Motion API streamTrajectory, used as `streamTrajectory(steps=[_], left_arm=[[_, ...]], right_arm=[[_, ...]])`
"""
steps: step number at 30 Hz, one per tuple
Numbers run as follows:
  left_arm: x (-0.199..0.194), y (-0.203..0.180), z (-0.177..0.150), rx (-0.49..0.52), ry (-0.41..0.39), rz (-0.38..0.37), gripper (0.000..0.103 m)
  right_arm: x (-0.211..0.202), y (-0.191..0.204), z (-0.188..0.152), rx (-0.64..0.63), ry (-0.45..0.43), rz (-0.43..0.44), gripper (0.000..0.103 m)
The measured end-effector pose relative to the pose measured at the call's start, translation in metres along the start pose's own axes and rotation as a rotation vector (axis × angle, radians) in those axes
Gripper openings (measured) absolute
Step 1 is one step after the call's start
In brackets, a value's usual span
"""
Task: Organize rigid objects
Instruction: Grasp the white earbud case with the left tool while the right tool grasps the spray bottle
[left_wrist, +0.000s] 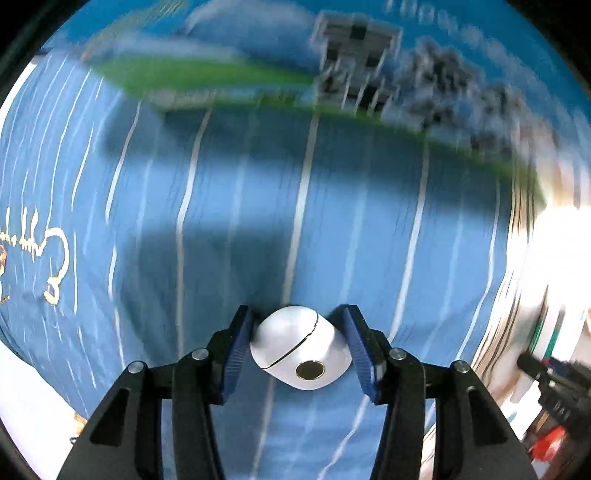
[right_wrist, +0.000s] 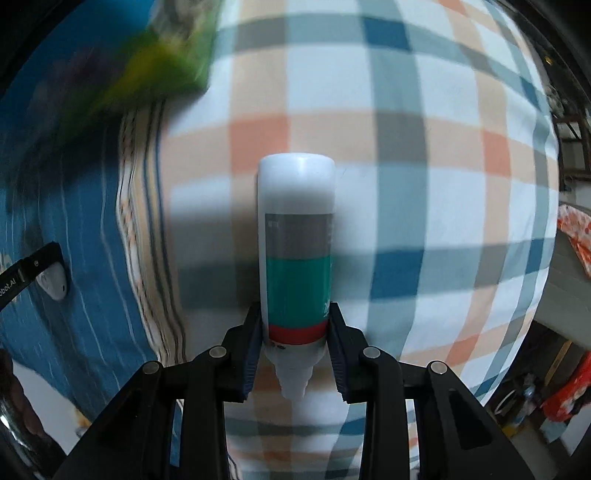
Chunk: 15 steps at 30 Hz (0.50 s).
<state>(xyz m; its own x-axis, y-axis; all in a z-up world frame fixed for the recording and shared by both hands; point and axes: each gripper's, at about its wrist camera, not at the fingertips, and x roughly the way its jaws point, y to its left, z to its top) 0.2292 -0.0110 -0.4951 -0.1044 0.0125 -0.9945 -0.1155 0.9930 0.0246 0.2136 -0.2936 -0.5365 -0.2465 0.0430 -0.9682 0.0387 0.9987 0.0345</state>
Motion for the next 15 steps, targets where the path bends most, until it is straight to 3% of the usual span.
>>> streamTrajectory(steps=[4,6,9,15], left_arm=[[0.009,0.024,-0.015,-0.055,0.064,-0.051,0.049],[0.017,0.046,-0.021,-0.176,0.124,-0.162,0.056],[0.020,0.063,-0.034,-0.255,0.138,-0.243,0.056],[0.018,0.036,-0.039,-0.075,0.120,-0.149,0.057]], right_arm=[[0.013,0.009,-0.026,-0.048,0.029,0.007,0.035],[0.018,0.009,-0.033,-0.028,0.030,0.013,0.036],[0.021,0.006,-0.037,0.002,0.025,0.022,0.036],[0.021,-0.019,-0.041,0.019,0.048,0.044,0.042]])
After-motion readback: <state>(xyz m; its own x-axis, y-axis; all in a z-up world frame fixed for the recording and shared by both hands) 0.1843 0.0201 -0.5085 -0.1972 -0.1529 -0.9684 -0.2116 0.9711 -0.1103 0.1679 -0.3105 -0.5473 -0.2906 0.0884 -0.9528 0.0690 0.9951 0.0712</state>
